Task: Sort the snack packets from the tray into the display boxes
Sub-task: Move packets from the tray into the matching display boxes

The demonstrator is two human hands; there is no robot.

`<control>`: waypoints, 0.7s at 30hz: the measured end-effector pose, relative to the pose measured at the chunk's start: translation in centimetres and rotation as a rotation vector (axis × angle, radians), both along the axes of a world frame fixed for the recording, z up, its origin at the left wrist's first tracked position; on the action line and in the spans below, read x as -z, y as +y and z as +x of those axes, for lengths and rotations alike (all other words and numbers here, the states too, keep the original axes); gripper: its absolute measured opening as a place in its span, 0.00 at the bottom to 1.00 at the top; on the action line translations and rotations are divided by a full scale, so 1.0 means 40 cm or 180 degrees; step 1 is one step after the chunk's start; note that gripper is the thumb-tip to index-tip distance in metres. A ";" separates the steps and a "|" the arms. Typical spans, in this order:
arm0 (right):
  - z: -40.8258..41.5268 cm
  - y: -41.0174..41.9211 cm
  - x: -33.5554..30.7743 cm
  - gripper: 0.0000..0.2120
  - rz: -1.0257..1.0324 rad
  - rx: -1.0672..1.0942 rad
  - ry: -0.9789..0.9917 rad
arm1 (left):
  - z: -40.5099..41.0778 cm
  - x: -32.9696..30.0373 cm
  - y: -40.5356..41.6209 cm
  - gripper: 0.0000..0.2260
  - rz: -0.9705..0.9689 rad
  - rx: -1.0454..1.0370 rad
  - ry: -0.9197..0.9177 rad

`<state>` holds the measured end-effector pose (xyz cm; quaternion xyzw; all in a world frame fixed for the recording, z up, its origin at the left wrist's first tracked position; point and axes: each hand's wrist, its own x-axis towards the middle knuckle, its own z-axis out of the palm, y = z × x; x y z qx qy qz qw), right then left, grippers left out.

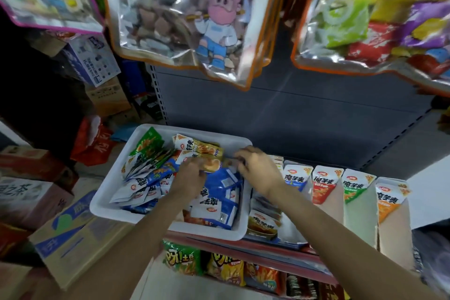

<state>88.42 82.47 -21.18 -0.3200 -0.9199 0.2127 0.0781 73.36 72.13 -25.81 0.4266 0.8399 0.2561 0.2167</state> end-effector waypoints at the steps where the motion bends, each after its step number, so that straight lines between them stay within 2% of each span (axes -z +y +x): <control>1: -0.036 -0.011 0.017 0.15 -0.0164 -0.0064 -0.0040 | -0.032 0.008 -0.008 0.15 -0.0093 -0.0138 0.0014; 5: -0.150 -0.043 0.108 0.18 -0.0655 -0.0115 -0.0561 | -0.133 0.036 -0.017 0.18 -0.0407 -0.0387 -0.0224; 7: -0.183 -0.052 0.151 0.26 -0.0866 -0.0133 -0.0981 | -0.157 0.034 -0.015 0.17 -0.0624 -0.0288 -0.0262; 10: -0.203 -0.062 0.178 0.37 -0.0724 -0.0331 -0.1587 | -0.171 0.046 0.002 0.18 -0.0989 -0.0173 -0.0277; 14: -0.208 -0.055 0.186 0.36 -0.0819 -0.0315 -0.1626 | -0.176 0.063 0.036 0.17 -0.1069 -0.0210 -0.0391; 17: -0.210 -0.053 0.209 0.41 -0.0958 -0.0059 -0.1539 | -0.168 0.048 0.057 0.18 -0.0886 -0.0436 -0.0333; 21: -0.210 -0.057 0.217 0.42 -0.0825 -0.0036 -0.1510 | -0.179 0.052 0.072 0.10 -0.0631 -0.0832 -0.0562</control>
